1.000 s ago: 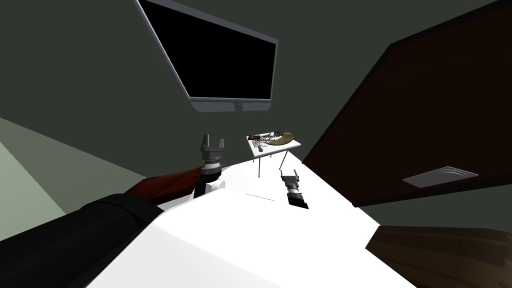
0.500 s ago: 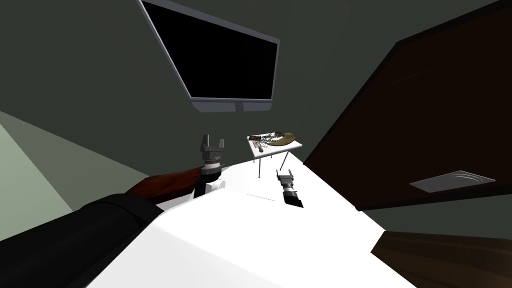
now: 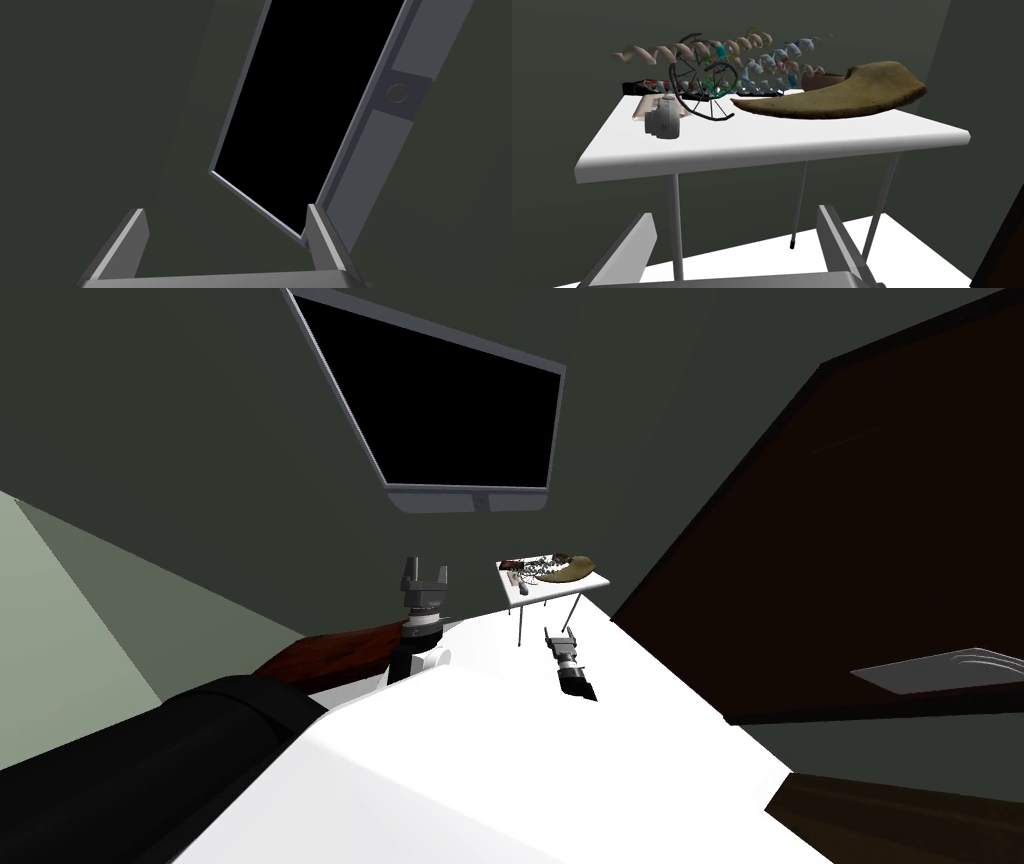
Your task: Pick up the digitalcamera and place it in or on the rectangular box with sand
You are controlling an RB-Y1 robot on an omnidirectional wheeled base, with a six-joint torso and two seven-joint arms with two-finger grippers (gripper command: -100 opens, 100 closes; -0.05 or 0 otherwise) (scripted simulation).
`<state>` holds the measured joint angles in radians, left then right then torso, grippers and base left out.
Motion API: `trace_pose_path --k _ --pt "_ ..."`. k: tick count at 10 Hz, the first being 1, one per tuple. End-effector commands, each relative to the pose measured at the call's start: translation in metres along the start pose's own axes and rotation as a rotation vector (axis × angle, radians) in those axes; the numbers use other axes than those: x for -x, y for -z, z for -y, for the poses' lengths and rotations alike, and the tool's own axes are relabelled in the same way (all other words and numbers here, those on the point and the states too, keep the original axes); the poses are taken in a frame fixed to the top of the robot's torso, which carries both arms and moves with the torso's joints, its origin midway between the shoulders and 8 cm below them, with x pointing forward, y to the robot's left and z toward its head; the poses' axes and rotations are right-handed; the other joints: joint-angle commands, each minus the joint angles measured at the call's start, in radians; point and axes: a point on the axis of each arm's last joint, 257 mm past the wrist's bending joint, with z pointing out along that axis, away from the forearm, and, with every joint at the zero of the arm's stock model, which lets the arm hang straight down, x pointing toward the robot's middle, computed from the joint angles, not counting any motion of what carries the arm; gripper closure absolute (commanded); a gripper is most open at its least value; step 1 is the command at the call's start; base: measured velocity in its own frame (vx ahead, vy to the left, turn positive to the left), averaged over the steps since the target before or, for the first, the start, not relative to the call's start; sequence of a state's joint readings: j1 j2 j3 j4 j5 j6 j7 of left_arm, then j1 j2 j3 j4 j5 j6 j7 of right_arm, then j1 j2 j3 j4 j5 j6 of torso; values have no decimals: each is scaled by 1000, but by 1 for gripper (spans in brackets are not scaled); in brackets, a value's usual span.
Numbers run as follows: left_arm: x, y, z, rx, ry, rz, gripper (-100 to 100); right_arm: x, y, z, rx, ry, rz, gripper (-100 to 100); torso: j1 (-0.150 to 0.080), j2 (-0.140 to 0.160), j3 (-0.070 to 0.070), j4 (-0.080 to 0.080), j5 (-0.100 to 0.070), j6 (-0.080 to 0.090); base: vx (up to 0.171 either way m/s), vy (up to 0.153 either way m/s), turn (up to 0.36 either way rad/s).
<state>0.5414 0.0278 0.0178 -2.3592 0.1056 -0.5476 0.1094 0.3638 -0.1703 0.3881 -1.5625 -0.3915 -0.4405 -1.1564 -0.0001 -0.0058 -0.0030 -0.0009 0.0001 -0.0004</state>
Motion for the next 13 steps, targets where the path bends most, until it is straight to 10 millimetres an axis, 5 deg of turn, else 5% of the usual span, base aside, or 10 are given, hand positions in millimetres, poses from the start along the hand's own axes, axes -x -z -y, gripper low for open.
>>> trace_pose_path --k 1,7,13 --pt "0 0 0 0 0 0 0 2 -2 7 -15 -42 4 -100 0 0 0 0 0 0 72 -2 30" --pt "0 0 0 0 0 0 0 11 -14 58 -128 -227 28 -100 1 -3 -2 -1 0 0 110 1 78" --pt "0 0 0 0 0 0 0 10 -26 90 -199 -337 43 -100 4 -12 -7 -3 1 0 236 23 84"
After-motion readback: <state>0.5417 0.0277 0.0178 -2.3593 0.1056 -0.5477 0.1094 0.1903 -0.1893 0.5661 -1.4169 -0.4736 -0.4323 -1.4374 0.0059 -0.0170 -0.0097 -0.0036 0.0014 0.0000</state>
